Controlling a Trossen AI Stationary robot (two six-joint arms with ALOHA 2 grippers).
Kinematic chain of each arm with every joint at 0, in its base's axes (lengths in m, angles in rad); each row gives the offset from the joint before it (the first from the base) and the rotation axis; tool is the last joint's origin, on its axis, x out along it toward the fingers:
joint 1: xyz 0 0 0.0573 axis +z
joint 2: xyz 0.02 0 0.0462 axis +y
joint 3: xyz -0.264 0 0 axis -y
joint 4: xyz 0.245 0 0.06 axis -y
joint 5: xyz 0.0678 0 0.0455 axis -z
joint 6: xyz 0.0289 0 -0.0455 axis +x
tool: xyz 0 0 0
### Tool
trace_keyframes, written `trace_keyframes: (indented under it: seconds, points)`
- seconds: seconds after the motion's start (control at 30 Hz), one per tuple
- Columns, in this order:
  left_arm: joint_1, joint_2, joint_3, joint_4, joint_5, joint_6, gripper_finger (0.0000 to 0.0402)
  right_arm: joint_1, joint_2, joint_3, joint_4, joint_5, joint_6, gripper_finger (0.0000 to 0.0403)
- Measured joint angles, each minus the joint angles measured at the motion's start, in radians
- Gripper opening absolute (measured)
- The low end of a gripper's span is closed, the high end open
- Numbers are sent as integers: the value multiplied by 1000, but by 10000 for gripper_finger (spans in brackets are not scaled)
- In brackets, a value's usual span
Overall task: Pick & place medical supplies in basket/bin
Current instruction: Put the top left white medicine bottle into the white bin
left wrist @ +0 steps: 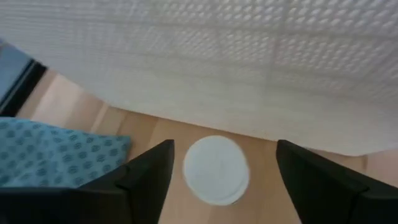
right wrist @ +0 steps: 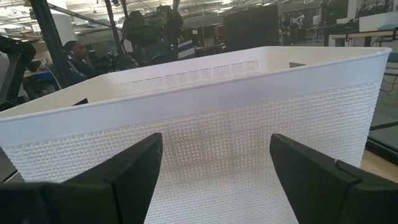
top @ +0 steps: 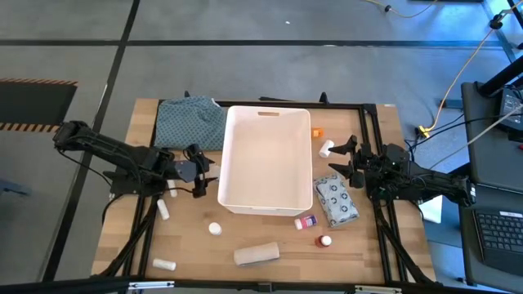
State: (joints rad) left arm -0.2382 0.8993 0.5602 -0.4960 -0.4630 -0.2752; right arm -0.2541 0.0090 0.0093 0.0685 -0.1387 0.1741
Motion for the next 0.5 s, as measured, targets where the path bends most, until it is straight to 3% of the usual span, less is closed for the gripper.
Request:
trace_keyframes:
  seconds: [0.5]
  points:
    - [0, 0, 0, 6, -13, -14, 297, 0, 0, 0, 0, 0, -26, 299]
